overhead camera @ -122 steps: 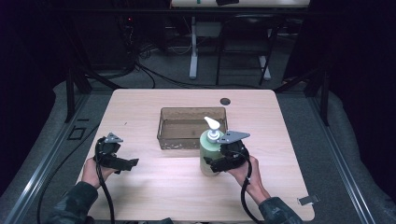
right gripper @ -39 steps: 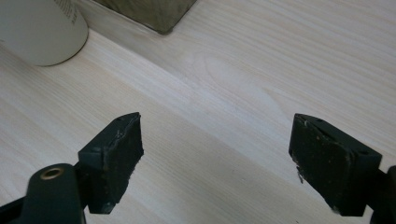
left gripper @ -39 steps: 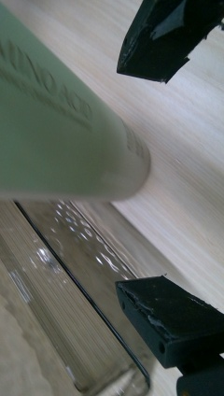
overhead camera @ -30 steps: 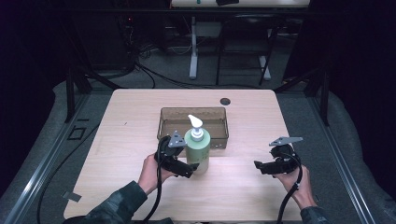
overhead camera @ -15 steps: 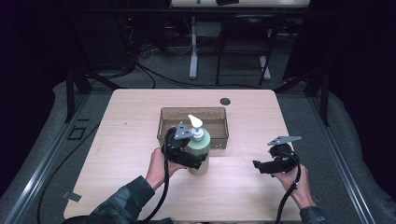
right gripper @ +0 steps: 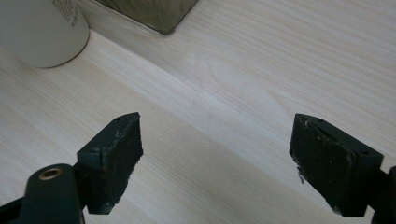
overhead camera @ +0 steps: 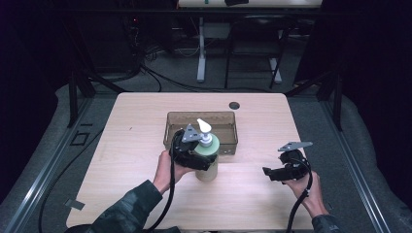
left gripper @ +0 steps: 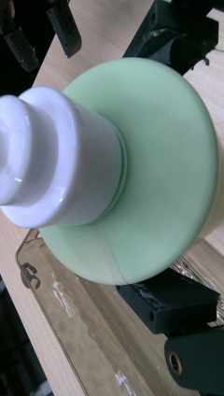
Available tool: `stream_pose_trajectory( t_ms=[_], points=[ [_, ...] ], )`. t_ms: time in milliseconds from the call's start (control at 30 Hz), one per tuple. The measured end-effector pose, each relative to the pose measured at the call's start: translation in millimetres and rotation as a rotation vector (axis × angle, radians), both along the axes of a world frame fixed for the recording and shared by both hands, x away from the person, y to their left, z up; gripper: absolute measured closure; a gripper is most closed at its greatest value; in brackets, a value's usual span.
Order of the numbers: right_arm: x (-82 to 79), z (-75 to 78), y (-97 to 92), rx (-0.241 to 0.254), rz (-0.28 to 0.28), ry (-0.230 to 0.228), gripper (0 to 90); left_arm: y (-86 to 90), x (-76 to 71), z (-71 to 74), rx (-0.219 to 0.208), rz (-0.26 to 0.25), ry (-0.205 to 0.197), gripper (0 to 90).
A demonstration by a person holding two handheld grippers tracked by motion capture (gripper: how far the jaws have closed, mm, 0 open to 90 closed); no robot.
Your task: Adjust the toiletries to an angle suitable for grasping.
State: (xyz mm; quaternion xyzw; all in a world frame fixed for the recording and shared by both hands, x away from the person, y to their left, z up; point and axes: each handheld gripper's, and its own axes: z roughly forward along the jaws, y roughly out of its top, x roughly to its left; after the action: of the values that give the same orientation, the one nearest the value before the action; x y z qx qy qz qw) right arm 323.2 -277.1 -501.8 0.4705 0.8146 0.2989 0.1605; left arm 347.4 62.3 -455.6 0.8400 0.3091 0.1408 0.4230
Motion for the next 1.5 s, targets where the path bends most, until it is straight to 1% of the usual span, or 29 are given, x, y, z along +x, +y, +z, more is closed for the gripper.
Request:
stream_pose_trajectory(
  t_ms=[167,300,367,500,567,633,667,833,1033,1100,1233,1267,1300,1333,1400,1433,1467,1500],
  points=[
    [-0.6,0.5,0.4,-0.003,0.001,-0.003,16.5,5.2,1.0,1.0,0.008,-0.007,0.004,12.4],
    [-0.6,0.5,0.4,-0.004,0.001,-0.003,16.6,9.5,1.1,1.5,0.013,0.002,0.008,12.3],
    [-0.5,-0.5,1.1,-0.005,0.004,-0.002,16.6,15.6,-0.1,1.6,0.012,0.012,0.009,12.3],
    [-0.3,-1.5,2.6,-0.01,0.012,0.001,16.7,25.3,-1.0,2.4,0.024,0.023,0.009,12.3],
    [-0.2,-1.7,3.4,-0.012,0.012,0.002,16.8,28.6,-1.8,2.3,0.022,0.034,0.009,12.3],
    [-0.3,-2.0,4.1,-0.013,0.012,0.005,16.8,32.7,-3.1,1.5,0.018,0.053,0.003,12.3],
    [-0.3,-2.4,4.4,-0.016,0.012,0.004,16.8,33.2,-4.2,0.9,0.009,0.066,0.005,12.3],
    [-0.7,-2.4,4.3,-0.019,0.01,-0.001,16.8,39.5,-6.4,0.4,0.009,0.093,-0.002,12.3],
    [-1.0,-2.3,4.9,-0.019,0.013,-0.002,16.8,51.9,-7.6,0.1,0.007,0.15,0.0,12.3],
    [-1.0,-2.5,5.4,-0.024,0.014,-0.003,16.9,53.4,-7.6,0.1,0.007,0.155,0.0,12.3],
    [-0.5,-4.9,6.4,-0.034,0.018,0.003,16.9,63.0,-9.1,0.2,0.007,0.193,0.002,12.3],
    [-0.5,-4.9,6.4,-0.034,0.018,0.003,16.9,63.0,-9.1,0.2,0.007,0.193,0.002,12.3],
    [-0.1,-6.8,6.7,-0.042,0.019,0.008,16.9,66.7,-9.6,0.1,0.007,0.206,0.002,12.3],
    [0.0,-7.5,6.9,-0.047,0.018,0.012,16.9,66.7,-9.6,0.1,0.007,0.206,0.002,12.3],
    [-0.2,-8.3,7.2,-0.05,0.019,0.015,16.9,72.2,-10.8,0.0,0.007,0.234,0.003,12.3],
    [-0.3,-8.4,7.3,-0.052,0.019,0.015,16.9,72.2,-10.8,0.0,0.007,0.234,0.003,12.3],
    [-0.4,-8.3,7.3,-0.054,0.019,0.014,16.9,75.9,-11.5,-0.1,0.007,0.256,0.002,12.3],
    [-0.4,-8.1,7.0,-0.055,0.018,0.013,16.9,77.4,-11.9,-0.1,0.006,0.263,0.003,12.3]
  ],
)
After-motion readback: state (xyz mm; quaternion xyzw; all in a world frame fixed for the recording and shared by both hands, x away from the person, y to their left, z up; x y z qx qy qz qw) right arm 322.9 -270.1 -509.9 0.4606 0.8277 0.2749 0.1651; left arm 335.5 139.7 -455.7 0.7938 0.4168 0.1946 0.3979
